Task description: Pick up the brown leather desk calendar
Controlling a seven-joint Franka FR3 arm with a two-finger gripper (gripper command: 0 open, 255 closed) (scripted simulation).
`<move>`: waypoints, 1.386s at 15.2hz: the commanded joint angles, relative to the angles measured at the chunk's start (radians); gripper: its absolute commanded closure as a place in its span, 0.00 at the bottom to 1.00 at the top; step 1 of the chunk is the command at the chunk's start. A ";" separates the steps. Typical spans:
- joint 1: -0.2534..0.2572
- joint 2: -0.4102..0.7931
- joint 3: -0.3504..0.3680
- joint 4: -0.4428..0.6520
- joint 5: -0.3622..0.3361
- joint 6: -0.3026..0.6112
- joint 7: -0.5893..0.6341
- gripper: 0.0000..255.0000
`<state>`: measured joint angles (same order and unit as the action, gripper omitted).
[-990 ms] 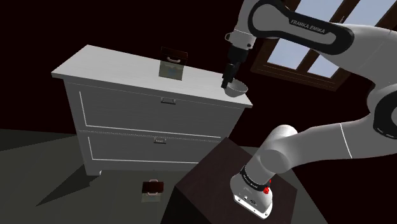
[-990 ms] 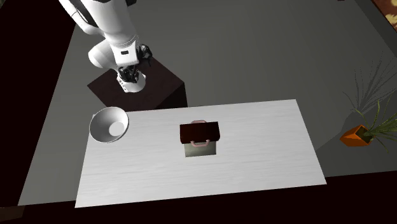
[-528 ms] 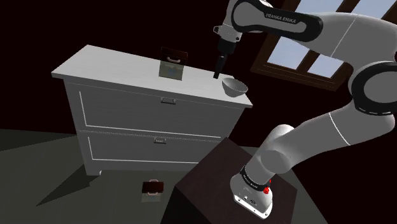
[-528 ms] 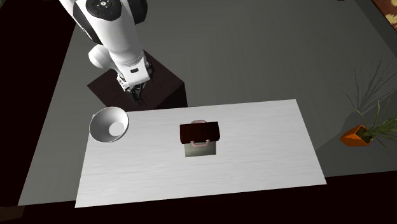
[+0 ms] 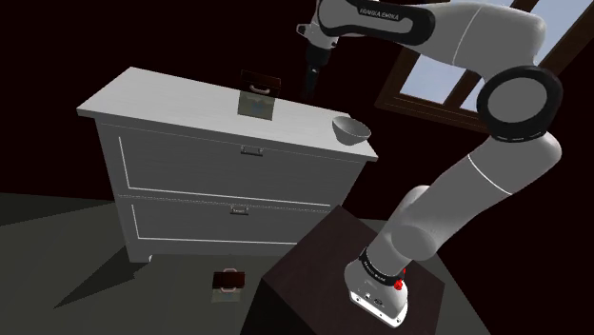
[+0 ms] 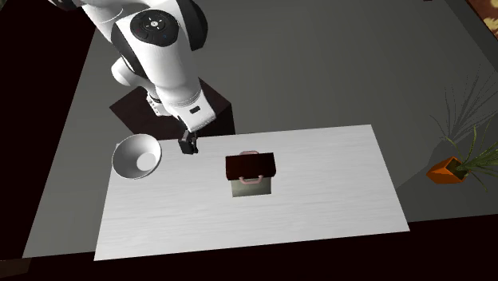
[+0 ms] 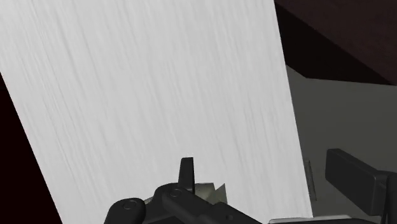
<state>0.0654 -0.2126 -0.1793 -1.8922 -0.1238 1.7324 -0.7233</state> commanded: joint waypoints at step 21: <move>0.011 0.303 -0.012 0.260 0.022 0.135 -0.265 1.00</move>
<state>0.0759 0.0902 -0.1923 -1.6308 -0.1024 1.8656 -0.9883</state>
